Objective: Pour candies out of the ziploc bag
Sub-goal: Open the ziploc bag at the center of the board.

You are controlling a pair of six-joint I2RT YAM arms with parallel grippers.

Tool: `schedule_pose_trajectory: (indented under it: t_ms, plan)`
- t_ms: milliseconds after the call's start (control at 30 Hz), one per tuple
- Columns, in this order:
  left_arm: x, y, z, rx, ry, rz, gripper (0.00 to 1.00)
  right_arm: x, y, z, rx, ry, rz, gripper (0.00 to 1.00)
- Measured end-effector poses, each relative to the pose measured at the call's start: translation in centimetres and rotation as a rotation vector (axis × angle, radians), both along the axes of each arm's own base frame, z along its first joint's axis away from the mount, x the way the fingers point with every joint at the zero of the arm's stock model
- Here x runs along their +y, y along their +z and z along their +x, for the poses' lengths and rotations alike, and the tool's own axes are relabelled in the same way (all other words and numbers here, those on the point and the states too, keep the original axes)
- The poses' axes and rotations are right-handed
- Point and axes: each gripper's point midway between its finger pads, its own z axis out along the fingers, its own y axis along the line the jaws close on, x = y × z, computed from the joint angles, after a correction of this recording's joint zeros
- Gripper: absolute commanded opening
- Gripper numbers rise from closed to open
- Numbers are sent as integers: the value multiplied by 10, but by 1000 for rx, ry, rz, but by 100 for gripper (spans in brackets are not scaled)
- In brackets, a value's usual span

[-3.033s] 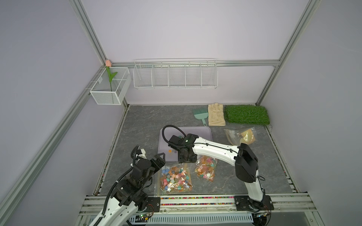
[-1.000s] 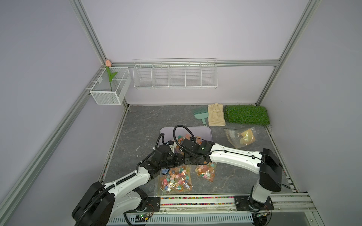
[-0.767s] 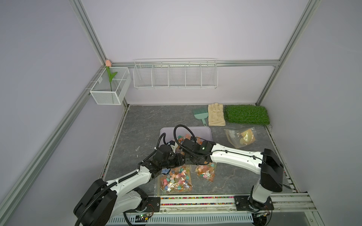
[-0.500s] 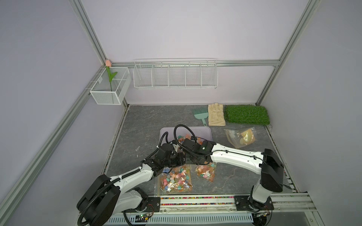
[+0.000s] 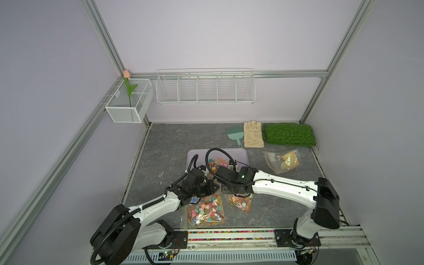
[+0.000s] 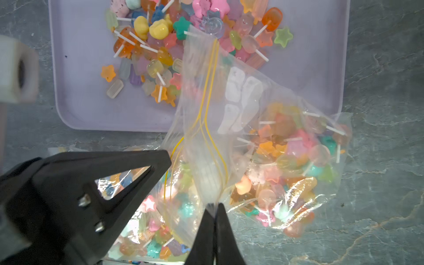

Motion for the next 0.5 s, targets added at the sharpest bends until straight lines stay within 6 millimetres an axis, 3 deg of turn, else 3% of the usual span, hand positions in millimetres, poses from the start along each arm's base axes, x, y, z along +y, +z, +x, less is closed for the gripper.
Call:
schedule_pose_trajectory:
  t_ms: [500]
  plan:
    - [18, 4, 6, -34, 86, 81, 0, 0, 3, -7, -47, -8, -24, 7]
